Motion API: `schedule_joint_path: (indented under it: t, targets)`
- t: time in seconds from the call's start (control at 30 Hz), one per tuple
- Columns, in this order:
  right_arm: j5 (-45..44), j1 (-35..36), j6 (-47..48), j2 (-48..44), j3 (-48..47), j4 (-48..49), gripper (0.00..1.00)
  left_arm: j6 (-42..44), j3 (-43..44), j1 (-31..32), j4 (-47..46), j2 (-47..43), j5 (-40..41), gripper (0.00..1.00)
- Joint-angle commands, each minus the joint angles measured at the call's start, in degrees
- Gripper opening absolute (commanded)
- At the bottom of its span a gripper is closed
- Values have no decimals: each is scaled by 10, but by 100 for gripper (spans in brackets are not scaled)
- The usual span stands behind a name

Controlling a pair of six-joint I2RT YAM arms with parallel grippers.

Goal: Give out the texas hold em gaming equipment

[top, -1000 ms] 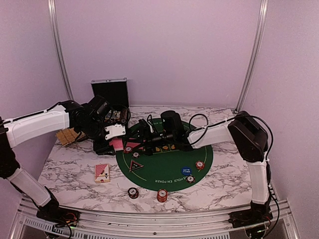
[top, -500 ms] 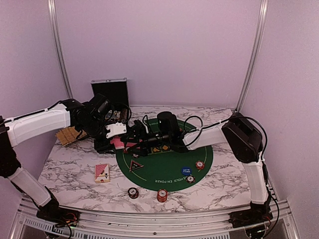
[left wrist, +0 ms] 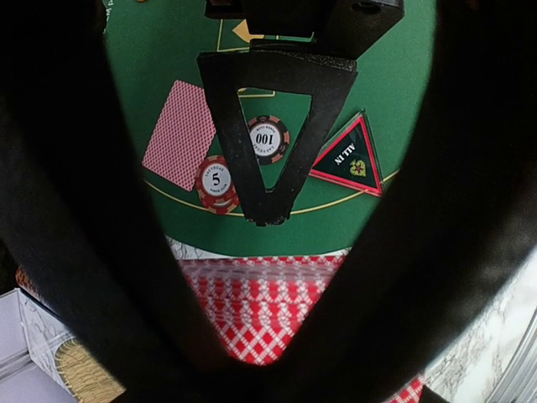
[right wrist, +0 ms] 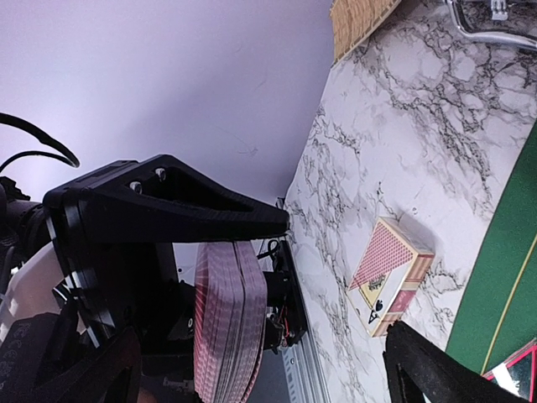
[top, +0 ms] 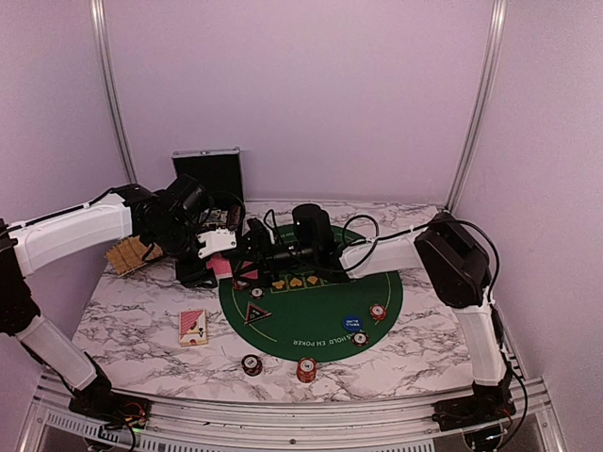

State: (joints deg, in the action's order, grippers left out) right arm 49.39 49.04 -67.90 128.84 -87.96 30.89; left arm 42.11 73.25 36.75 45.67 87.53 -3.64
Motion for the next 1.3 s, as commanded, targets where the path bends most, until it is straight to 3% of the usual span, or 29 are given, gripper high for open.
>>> schedule_joint_path:
  t: [0.0, 0.27, 0.67, 0.97, 1.27]
  targets:
    - [8, 20, -21, 27, -36, 14, 98, -8, 21, 5, -5, 6, -7, 0]
    - [18, 35, -64, 71, -79, 45, 96, -16, 36, 6, -6, 14, -11, 0]
    - [5, 24, -234, 79, 20, 293, 93, -30, 39, 6, -24, 1, -14, 0]
    - [7, 21, -191, 64, -7, 218, 94, -24, 37, 14, -24, 4, -8, 0]
    - [2, 22, -204, 92, -56, 207, 93, -16, 25, 19, -23, 1, 4, 0]
